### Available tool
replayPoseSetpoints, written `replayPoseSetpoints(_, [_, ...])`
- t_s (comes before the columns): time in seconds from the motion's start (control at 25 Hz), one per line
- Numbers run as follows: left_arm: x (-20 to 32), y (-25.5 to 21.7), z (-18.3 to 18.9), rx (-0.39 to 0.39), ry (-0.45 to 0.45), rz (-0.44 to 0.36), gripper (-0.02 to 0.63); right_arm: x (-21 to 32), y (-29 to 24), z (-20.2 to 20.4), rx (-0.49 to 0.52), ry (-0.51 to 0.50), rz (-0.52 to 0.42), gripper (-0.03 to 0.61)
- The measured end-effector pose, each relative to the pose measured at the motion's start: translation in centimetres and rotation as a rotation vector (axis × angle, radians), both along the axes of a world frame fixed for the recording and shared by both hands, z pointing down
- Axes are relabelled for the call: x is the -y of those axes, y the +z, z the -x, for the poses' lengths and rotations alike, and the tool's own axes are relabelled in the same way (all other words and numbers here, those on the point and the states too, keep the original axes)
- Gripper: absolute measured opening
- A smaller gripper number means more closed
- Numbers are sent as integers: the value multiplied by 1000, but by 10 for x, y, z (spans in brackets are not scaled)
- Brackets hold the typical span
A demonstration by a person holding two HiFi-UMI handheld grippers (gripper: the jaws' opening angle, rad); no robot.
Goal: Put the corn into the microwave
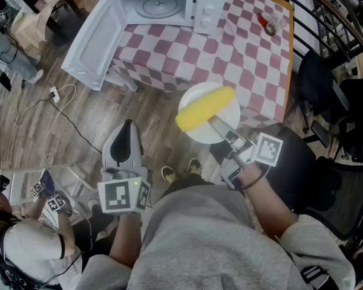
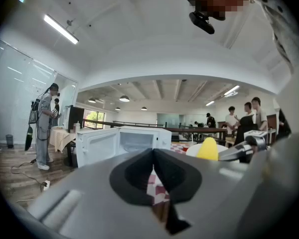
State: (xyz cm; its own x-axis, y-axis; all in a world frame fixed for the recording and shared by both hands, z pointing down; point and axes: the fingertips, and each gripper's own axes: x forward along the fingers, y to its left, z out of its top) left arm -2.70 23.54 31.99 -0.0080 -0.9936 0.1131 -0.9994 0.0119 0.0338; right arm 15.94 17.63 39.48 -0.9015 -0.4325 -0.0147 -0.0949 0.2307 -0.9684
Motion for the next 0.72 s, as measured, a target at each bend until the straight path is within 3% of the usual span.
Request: replayPoseSetpoints(0.72, [9,-9,-24,33,18,-7,8,-1,-4,-7,-25,-45,-32,8])
